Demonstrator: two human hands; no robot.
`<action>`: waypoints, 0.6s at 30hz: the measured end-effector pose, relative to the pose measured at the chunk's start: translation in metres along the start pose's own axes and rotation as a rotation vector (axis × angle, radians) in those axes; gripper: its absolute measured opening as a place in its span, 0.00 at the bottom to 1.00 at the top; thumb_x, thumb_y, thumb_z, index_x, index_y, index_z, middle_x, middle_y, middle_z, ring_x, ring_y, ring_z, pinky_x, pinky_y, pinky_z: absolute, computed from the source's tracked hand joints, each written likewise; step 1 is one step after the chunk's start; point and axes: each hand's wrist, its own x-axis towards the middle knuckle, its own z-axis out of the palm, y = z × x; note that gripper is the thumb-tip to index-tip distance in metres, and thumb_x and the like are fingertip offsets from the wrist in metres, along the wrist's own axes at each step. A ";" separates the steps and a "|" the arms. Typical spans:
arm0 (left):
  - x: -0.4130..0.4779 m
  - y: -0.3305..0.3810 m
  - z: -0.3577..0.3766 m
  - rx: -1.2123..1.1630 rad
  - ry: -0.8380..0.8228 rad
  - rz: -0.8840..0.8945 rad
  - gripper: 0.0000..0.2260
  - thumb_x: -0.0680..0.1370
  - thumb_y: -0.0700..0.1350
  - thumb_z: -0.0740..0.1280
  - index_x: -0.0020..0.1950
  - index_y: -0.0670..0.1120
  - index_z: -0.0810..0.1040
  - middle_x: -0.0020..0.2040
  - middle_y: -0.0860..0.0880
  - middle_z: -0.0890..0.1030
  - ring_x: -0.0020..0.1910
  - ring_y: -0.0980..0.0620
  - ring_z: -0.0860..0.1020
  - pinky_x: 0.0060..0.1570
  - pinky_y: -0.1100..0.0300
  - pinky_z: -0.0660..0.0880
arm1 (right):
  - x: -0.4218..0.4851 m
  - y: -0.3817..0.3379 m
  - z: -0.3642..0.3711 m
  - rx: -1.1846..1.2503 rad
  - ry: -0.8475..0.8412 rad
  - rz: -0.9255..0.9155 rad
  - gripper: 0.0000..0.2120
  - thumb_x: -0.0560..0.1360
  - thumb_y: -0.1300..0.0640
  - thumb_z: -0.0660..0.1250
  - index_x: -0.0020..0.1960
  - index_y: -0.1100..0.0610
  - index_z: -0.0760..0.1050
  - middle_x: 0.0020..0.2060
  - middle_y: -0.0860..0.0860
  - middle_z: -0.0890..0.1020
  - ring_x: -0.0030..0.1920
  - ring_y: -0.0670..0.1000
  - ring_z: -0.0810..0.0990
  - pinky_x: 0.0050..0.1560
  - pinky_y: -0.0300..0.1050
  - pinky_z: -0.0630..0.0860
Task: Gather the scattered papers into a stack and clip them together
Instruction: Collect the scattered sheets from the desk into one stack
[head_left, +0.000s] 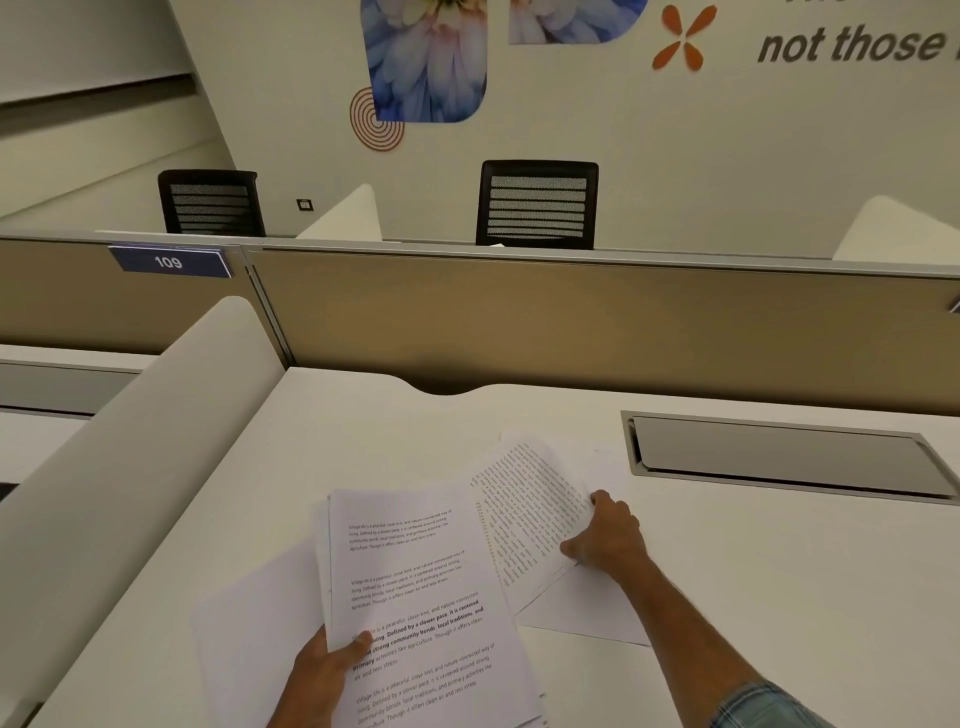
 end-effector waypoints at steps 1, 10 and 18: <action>-0.001 0.000 0.000 -0.009 -0.006 -0.002 0.21 0.78 0.32 0.69 0.71 0.36 0.74 0.45 0.44 0.82 0.43 0.41 0.79 0.55 0.47 0.74 | -0.001 0.001 0.003 0.100 0.033 0.015 0.42 0.63 0.47 0.81 0.70 0.55 0.67 0.61 0.56 0.76 0.62 0.59 0.78 0.60 0.56 0.81; -0.008 0.004 0.001 0.002 -0.012 0.018 0.19 0.78 0.33 0.69 0.69 0.38 0.75 0.45 0.43 0.82 0.43 0.42 0.80 0.44 0.53 0.76 | -0.042 -0.003 0.028 0.940 0.321 0.112 0.32 0.74 0.62 0.75 0.73 0.57 0.65 0.55 0.56 0.81 0.54 0.58 0.82 0.56 0.55 0.82; -0.014 0.013 -0.007 -0.090 -0.095 -0.060 0.21 0.78 0.31 0.68 0.71 0.40 0.73 0.58 0.36 0.81 0.57 0.35 0.78 0.69 0.37 0.70 | -0.061 -0.006 0.064 1.037 0.040 0.144 0.14 0.77 0.68 0.63 0.58 0.54 0.79 0.52 0.55 0.85 0.49 0.58 0.85 0.47 0.60 0.85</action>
